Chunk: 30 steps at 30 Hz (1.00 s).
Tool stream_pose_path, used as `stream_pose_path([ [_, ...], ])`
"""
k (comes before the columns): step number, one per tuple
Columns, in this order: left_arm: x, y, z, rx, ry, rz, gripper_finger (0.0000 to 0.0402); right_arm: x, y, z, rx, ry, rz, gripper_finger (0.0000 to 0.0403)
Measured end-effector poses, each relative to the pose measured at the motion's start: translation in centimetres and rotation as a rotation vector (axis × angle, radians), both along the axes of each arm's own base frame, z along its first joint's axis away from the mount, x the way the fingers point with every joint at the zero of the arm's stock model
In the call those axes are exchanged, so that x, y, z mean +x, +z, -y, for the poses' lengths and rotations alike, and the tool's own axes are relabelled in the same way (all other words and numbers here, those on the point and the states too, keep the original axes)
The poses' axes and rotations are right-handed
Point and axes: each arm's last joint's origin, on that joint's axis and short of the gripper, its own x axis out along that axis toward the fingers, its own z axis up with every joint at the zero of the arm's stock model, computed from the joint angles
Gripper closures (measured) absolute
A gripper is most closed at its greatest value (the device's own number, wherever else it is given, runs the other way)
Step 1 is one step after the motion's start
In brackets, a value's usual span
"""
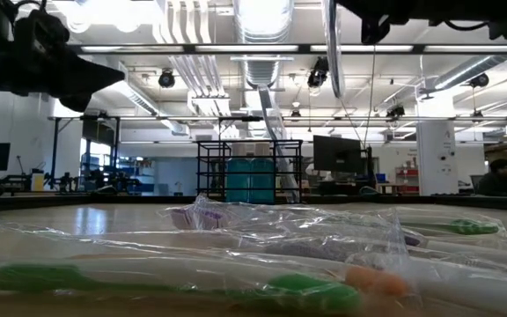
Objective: Pick & Place toothbrushing station
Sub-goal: Put the blue toothbrush into the wire organizer
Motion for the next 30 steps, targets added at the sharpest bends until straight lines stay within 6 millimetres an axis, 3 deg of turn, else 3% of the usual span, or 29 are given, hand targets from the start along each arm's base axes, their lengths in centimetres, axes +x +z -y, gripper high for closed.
stream_pose_path([
  [6, -0.1, 0.6, -0.2, -0.078, 0.059, 0.075, 0.0391, 0.3, 0.1, -0.2, -0.073, 0.022, 0.089, 0.0385],
  [13, 0.4, 0.6, -0.1, -0.06, 0.035, 0.046, 0.032, 1.8, -1.1, 0.9, -0.13, 0.08, 0.111, 0.0385],
  [19, 1.7, 1.1, -0.3, -0.042, 0.036, -0.044, 0.0236, 4.2, -2.8, 2.8, -0.139, 0.168, 0.147, 0.0385],
  [23, 3.0, 2.3, -0.5, -0.029, 0.035, -0.079, 0.0186, 6.5, -3.3, 4.2, -0.118, 0.316, 0.146, 0.0385],
  [30, 5.7, 5.4, -0.7, 0.008, 0.008, -0.095, 0.015, 10.1, -3.1, 5.5, -0.088, 0.343, 0.143, 0.0385],
])
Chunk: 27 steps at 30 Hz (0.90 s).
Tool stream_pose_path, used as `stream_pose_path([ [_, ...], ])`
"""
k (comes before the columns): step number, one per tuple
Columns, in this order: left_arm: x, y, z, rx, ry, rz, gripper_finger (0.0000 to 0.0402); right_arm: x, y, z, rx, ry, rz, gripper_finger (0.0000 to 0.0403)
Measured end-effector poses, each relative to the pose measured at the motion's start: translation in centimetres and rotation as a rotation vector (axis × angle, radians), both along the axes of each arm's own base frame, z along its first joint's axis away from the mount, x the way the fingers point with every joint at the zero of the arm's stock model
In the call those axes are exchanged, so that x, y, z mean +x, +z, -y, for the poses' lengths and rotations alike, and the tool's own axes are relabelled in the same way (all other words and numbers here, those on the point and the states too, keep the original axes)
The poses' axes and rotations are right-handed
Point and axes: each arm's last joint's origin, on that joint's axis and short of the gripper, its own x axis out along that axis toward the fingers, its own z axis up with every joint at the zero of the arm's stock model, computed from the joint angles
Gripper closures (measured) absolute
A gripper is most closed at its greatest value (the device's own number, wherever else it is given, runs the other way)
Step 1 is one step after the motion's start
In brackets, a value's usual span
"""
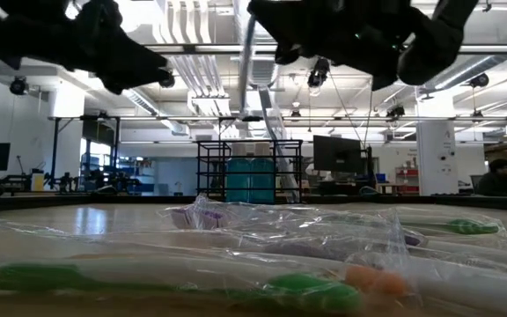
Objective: Pick & Place toothbrushing station
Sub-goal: Put the blue toothbrush into the wire organizer
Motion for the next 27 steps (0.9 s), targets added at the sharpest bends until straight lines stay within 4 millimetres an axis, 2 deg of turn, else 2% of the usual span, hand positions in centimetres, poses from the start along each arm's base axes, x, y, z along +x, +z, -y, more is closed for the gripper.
stream_pose_path([
  [5, 2.1, 1.7, -0.2, 0.022, -0.026, -0.012, 0.0149, 1.3, 1.2, 0.4, 0.008, -0.069, 0.035, 0.0385],
  [12, 4.9, 2.7, -0.2, 0.032, -0.132, -0.053, 0.0147, 1.7, 2.2, 1.7, 0.029, -0.157, 0.053, 0.0385],
  [27, 9.7, 5.5, 0.1, 0.02, -0.327, -0.067, 0.0146, 2.1, 2.3, 2.0, 0.001, -0.173, 0.033, 0.0385],
])
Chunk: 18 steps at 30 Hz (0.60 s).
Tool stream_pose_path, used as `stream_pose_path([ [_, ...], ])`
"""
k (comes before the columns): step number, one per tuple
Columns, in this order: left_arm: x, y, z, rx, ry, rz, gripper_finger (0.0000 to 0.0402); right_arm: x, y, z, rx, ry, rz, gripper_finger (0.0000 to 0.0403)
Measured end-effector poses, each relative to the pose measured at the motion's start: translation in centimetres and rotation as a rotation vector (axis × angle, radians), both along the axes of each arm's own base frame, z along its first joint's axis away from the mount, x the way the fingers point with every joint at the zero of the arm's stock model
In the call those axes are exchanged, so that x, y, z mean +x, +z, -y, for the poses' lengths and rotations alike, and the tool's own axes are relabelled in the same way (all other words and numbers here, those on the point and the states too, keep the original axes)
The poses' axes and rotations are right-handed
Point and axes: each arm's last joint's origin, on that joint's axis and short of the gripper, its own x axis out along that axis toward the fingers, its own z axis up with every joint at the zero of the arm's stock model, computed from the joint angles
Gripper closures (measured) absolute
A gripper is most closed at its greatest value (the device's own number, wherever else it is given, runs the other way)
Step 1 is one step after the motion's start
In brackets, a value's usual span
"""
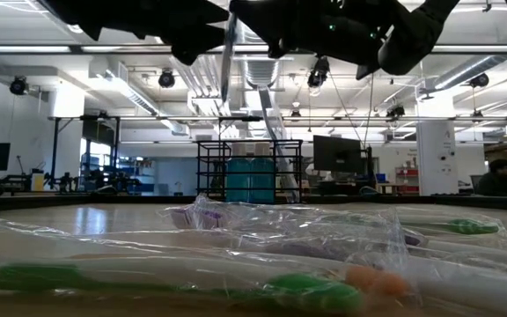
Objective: Pick & Place toothbrushing station
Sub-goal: Put the blue toothbrush into the wire organizer
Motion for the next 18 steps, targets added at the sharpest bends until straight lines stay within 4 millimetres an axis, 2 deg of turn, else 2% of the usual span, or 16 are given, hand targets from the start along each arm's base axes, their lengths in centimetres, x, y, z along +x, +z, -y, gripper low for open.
stream_pose_path([
  [11, 2.0, -0.8, 0.1, 0.004, -0.039, -0.061, 0.0161, 0.0, 0.1, 0.0, 0.005, -0.025, 0.004, 0.0385],
  [14, 2.1, -0.7, 0.1, 0.009, -0.04, -0.06, 0.0185, 0.0, 0.1, 0.0, 0.005, -0.025, 0.005, 0.0385],
  [18, 1.7, -0.2, 0.1, 0.028, -0.042, -0.044, 0.0237, 0.0, 0.1, 0.0, 0.005, -0.024, 0.005, 0.0385],
])
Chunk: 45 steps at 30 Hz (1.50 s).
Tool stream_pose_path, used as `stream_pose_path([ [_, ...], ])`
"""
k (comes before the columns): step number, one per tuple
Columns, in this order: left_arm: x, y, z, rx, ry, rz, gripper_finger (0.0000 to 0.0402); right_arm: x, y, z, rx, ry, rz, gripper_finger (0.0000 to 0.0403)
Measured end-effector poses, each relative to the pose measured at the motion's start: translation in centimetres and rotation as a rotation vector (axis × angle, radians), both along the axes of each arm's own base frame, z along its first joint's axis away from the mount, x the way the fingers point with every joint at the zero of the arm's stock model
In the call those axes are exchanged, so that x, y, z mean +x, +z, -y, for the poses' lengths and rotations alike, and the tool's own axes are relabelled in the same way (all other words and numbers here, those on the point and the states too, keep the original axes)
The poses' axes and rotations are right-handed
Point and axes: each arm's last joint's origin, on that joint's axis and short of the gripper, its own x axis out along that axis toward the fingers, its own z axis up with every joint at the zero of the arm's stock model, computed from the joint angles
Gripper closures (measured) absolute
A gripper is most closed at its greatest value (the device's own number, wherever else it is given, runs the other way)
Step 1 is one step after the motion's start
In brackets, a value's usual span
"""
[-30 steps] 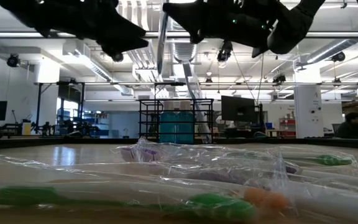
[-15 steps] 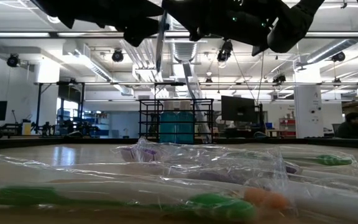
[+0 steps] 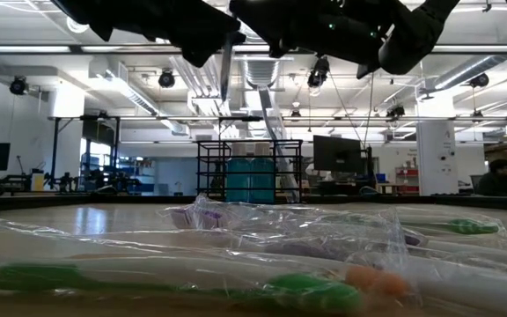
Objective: Pick & Place toothbrushing station
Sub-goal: Put the blue toothbrush into the wire organizer
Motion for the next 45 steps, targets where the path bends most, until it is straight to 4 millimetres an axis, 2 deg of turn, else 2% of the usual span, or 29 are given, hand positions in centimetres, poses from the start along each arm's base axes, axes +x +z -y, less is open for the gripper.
stream_pose_path([
  [7, 0.0, 0.1, 0.0, 0.003, 0.002, 0.007, 0.0338, 0.0, -0.1, 0.0, 0.001, 0.006, -0.009, 0.0385],
  [11, 0.3, -0.3, 0.0, 0.034, -0.007, -0.001, 0.038, 0.0, -0.1, 0.0, 0.006, 0.006, -0.012, 0.0385],
  [18, -0.3, -0.2, 0.0, 0.044, -0.006, -0.032, 0.0382, -0.2, -0.1, 0.4, 0.024, -0.004, -0.069, 0.0371],
  [24, -2.8, 1.6, 0.4, 0.053, -0.031, -0.017, 0.0382, -1.9, 2.5, 0.8, 0.03, -0.024, -0.114, 0.0335],
  [28, -5.2, 3.1, 0.6, 0.076, -0.006, 0.022, 0.0382, -3.9, 4.6, 0.4, 0.03, -0.018, -0.165, 0.0316],
  [33, -9.2, 3.2, 0.8, 0.116, 0.049, 0.063, 0.0382, -7.5, 6.6, 0.1, 0.022, -0.022, -0.211, 0.0309],
  [39, -14.4, 1.2, 0.8, 0.125, 0.198, 0.154, 0.0382, -13.0, 6.5, -0.6, 0.029, -0.032, -0.149, 0.0329],
  [45, -18.1, -0.7, 1.0, 0.094, 0.283, 0.267, 0.0382, -18.7, 4.8, -0.9, 0.072, -0.13, -0.055, 0.0357],
])
